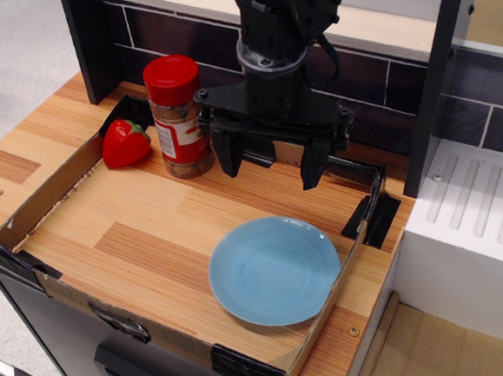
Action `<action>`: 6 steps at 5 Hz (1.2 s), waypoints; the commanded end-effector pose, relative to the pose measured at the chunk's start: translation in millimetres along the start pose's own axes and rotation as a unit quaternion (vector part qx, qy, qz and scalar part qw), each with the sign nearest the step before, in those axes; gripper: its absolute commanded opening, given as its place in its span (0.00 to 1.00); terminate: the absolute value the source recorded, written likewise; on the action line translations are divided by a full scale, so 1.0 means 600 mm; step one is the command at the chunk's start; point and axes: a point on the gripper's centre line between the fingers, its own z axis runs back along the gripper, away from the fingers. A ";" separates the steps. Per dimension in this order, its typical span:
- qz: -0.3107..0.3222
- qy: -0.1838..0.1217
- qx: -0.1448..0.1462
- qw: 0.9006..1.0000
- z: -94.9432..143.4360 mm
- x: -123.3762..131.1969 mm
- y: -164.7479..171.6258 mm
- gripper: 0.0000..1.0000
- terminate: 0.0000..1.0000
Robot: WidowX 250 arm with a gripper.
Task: Topple basil bottle
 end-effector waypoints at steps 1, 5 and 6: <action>0.000 0.000 0.000 1.000 0.000 0.000 0.000 1.00 0.00; 0.157 -0.023 0.009 0.987 0.020 0.063 0.123 1.00 0.00; 0.182 -0.027 0.009 0.983 0.025 0.076 0.130 1.00 0.00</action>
